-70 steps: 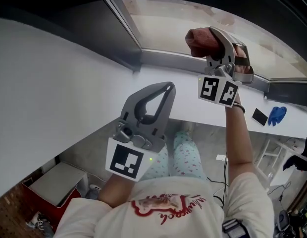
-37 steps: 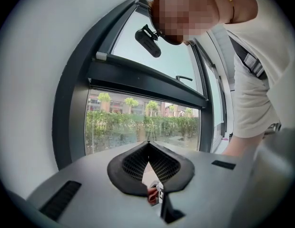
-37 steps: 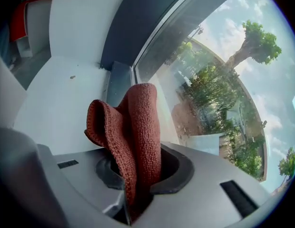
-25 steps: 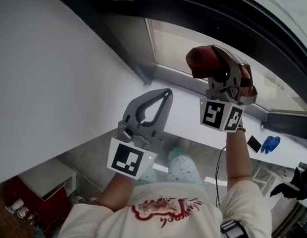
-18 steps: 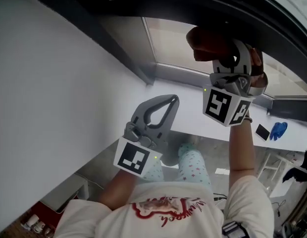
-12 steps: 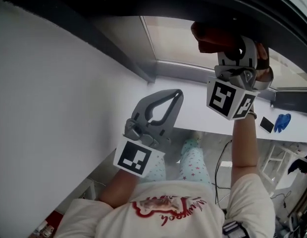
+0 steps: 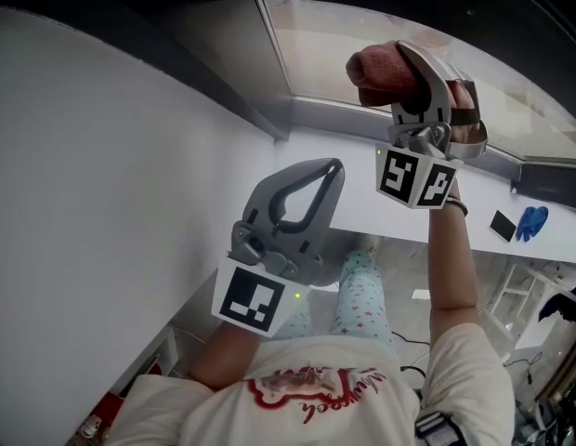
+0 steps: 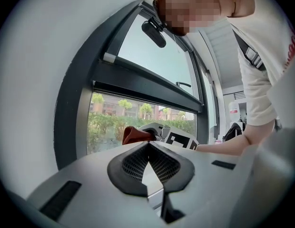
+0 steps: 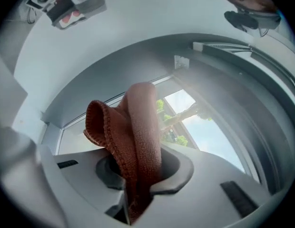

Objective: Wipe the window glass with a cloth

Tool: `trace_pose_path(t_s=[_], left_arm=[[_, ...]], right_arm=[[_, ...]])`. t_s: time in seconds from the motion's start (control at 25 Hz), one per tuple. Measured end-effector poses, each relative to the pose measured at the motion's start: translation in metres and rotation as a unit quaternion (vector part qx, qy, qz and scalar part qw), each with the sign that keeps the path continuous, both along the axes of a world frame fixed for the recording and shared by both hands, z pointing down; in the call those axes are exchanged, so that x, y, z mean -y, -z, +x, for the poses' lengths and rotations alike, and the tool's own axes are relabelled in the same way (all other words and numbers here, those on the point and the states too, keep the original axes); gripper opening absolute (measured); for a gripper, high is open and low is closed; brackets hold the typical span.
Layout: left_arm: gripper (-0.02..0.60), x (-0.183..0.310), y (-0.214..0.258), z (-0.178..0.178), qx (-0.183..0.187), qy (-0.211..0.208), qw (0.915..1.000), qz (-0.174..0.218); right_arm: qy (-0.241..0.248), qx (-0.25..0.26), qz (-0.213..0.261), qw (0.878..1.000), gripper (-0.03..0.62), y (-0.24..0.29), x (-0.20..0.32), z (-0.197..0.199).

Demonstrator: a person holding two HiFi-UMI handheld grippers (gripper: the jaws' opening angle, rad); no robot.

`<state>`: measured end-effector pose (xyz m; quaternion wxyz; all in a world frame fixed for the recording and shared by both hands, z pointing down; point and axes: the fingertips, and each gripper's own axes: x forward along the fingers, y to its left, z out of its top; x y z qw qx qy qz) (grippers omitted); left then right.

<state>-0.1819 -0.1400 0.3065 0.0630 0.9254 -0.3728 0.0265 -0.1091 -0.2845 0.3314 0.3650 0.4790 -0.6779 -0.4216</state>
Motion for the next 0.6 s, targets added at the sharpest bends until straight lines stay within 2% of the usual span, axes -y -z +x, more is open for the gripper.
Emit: trace_pose_path(t_s=[0.24,0.6], left_arm=[[0.018,-0.008,-0.002,0.002,0.002,-0.006,1.0000,-0.007],[0.018,-0.017,-0.022,0.004,0.005,-0.024,0.9994,-0.024]], right_arm=[[-0.015,0.006,-0.039,0.999,0.092,-0.048,-0.004,0.003],[-0.017,-0.012,-0.088,0.996,0.093,-0.153,-0.002,0.008]])
